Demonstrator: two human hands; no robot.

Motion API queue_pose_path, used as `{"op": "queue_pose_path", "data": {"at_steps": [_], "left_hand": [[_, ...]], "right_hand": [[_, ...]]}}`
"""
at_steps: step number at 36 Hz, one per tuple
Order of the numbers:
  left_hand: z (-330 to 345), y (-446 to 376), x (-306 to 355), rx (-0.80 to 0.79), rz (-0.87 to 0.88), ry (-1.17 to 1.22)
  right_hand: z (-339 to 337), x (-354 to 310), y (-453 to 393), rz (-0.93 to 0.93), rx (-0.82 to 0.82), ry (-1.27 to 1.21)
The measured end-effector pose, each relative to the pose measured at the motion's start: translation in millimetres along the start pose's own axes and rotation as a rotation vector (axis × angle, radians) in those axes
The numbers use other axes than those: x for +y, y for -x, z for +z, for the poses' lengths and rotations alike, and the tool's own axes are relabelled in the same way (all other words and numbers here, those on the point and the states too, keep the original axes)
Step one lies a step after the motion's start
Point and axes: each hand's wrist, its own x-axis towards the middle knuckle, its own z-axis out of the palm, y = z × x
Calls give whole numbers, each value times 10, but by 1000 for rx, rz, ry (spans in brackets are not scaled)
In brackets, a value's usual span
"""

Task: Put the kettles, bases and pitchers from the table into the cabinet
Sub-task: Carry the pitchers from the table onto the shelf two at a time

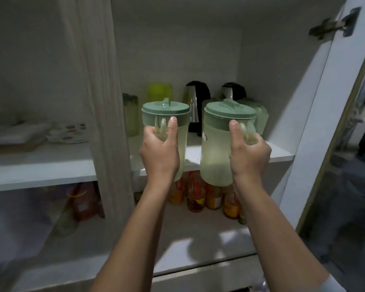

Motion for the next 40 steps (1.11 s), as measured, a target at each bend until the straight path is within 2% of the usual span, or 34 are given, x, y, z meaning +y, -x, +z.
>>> {"op": "queue_pose_path", "data": {"at_steps": [16,26,36,40], "left_hand": [[369,-948,-671,137,-17,-130],[525,-1434,-968,212,-177,-216],[610,-1728,-1200,388,-231,-207],[608,-1781,-1243,412,-213,-202]], "right_hand": [[1196,566,-559,62,-155,-139],[1950,954,-963,116,-324,-167],[2338,1276,-1141,147,-425,-146],[2378,1311,-1173,127,-471,-123]]}}
